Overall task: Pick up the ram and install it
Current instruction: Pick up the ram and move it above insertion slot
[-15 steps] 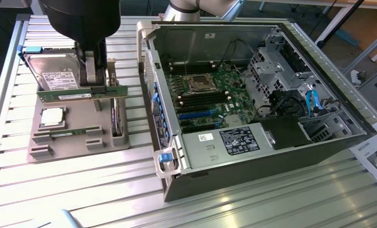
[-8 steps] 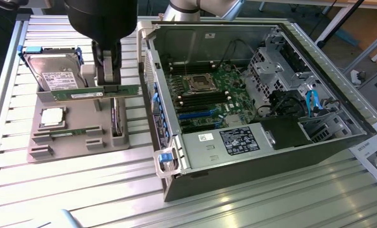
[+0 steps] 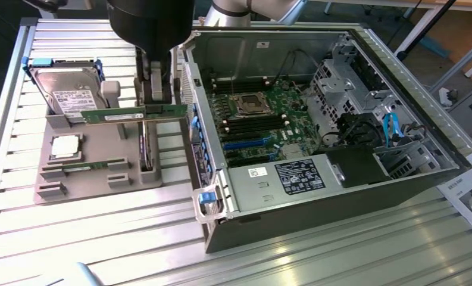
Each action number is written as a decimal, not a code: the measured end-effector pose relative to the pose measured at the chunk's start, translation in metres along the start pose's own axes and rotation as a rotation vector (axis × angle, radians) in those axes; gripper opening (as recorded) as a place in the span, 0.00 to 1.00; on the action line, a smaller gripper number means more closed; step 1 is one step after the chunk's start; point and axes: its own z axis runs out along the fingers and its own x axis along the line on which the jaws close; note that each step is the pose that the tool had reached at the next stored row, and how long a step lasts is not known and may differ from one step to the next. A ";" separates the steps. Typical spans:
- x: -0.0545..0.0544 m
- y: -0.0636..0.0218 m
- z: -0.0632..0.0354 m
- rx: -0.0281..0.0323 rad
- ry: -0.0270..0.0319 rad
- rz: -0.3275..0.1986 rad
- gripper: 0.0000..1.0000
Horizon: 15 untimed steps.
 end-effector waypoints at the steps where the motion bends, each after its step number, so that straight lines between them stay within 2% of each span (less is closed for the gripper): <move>1: 0.000 -0.0018 -0.0003 -0.0004 -0.0006 0.000 0.12; 10: 0.000 -0.0191 -0.0040 -0.0038 -0.0077 0.000 0.12; 15: 0.000 -0.0204 -0.0042 -0.0037 -0.0093 -0.001 0.12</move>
